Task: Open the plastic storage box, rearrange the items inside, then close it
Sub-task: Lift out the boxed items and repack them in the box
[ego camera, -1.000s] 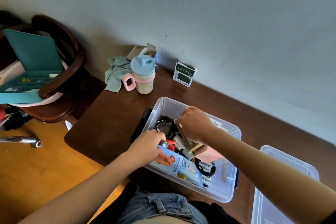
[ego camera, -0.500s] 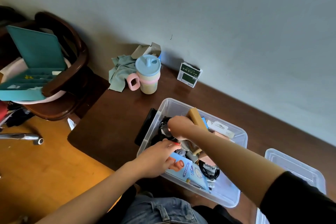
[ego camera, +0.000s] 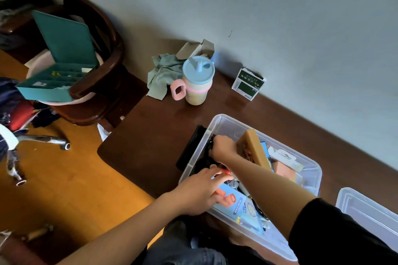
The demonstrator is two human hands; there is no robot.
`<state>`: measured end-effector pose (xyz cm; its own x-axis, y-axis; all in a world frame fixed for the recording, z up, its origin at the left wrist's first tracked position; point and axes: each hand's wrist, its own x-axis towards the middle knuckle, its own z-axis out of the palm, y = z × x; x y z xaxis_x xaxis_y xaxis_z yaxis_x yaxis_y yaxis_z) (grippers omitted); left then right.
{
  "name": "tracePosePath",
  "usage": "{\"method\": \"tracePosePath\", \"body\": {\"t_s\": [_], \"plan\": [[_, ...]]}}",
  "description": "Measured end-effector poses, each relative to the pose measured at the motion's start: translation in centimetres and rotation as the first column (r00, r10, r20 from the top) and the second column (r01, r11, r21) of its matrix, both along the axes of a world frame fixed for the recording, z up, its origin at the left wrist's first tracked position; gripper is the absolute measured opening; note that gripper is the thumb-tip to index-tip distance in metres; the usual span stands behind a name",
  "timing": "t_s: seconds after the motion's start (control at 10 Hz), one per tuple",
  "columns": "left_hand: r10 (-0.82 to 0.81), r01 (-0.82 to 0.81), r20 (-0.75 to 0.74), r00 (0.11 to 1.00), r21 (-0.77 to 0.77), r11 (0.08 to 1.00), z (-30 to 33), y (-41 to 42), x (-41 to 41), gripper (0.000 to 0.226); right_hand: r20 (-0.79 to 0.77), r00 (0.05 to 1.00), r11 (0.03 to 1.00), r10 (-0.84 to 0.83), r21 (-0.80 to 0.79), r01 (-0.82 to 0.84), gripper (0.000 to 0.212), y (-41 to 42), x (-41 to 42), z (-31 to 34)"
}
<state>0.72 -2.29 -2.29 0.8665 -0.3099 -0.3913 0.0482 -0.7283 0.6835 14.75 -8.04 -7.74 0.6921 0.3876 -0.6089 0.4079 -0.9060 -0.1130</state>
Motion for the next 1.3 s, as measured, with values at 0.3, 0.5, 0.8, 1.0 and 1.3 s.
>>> {"method": "tracePosePath", "body": {"t_s": [0.3, 0.5, 0.8, 1.0, 1.3], "plan": [[0.011, -0.011, -0.001, 1.000, 0.019, 1.000, 0.5, -0.1, 0.3, 0.049, -0.055, 0.998, 0.998, 0.010, 0.064, -0.006, 0.027, -0.5, 0.5, 2.1], [0.006, -0.007, 0.023, 1.000, 0.050, 0.999, 0.4, -0.3, 0.4, 0.048, 0.067, 0.993, 0.988, 0.095, 0.112, -0.102, 0.036, -1.3, 0.7, 3.4], [0.010, -0.012, 0.029, 1.000, 0.071, 0.997, 0.4, -0.5, 0.3, 0.048, 0.062, 0.992, 0.964, 0.110, 0.237, -0.121, 0.038, -2.7, 0.0, 4.3], [-0.001, -0.003, 0.042, 0.999, 0.094, 0.996, 0.1, -0.5, 0.3, 0.047, -0.165, 0.965, 0.908, -0.206, 0.335, 0.251, 0.017, -3.4, -0.2, 3.9], [-0.004, -0.005, 0.059, 0.998, 0.154, 0.988, -0.1, -1.0, 0.6, 0.048, -0.036, 0.999, 0.998, -0.036, 0.053, 0.038, 0.040, -2.6, -0.2, 4.0]]}}
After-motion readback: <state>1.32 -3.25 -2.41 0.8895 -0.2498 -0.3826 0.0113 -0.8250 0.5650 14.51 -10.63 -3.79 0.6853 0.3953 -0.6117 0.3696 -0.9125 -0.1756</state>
